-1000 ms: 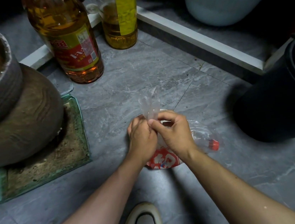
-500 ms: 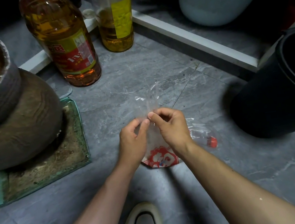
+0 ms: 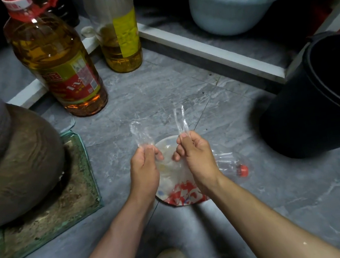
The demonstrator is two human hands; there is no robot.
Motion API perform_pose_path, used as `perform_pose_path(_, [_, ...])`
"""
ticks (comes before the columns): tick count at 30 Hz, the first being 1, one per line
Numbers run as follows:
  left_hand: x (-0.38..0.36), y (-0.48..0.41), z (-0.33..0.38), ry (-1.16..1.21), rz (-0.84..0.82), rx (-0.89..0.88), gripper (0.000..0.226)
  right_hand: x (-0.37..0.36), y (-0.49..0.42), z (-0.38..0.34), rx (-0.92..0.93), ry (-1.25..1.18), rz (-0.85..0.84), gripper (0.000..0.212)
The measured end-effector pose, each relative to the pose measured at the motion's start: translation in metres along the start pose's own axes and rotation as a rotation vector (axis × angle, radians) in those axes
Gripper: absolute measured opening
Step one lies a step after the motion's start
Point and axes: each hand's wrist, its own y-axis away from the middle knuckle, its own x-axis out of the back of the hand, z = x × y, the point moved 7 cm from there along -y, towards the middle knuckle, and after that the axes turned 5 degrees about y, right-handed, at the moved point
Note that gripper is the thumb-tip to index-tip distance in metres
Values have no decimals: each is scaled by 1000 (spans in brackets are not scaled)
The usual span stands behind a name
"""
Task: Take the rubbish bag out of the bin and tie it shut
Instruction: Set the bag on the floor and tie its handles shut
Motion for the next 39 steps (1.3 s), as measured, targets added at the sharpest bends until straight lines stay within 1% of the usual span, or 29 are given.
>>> perform_pose_path(3, [-5, -1, 2, -12, 4, -17, 36, 5, 2, 1, -26, -3, 23, 30])
perform_pose_path(5, [-7, -1, 3, -26, 8, -37, 35, 4, 4, 5, -40, 9, 35, 30])
perform_pose_path(11, [-18, -6, 19, -67, 27, -117, 30, -1, -6, 2, -78, -66, 115, 31])
perform_pose_path(16, [-25, -8, 25, -138, -72, -171, 27, 3, -5, 2, -88, -125, 163, 30])
perform_pose_path(19, [-25, -10, 22, -128, -79, -155, 28, 3, -4, 3, -126, -123, 166, 30])
perform_pose_path(24, [-36, -5, 18, -207, -64, -175, 23, 5, -1, 0, -42, 59, 143, 32])
perform_pose_path(26, [-36, -6, 17, -198, -32, -149, 22, 6, 0, -3, -33, 23, 116, 30])
perform_pose_path(28, [-34, -10, 14, -235, 35, -99, 23, 8, 1, -9, -16, -3, 73, 27])
perform_pose_path(31, [-33, -12, 9, -293, 97, 28, 26, 8, 4, -15, 36, 141, 23, 26])
perform_pose_path(35, [-38, -11, 9, -364, 45, 52, 30, 5, 10, -25, 83, 304, -34, 25])
perform_pose_path(39, [-45, -7, 15, -417, -63, 57, 25, -6, 16, -35, 196, 431, -115, 30])
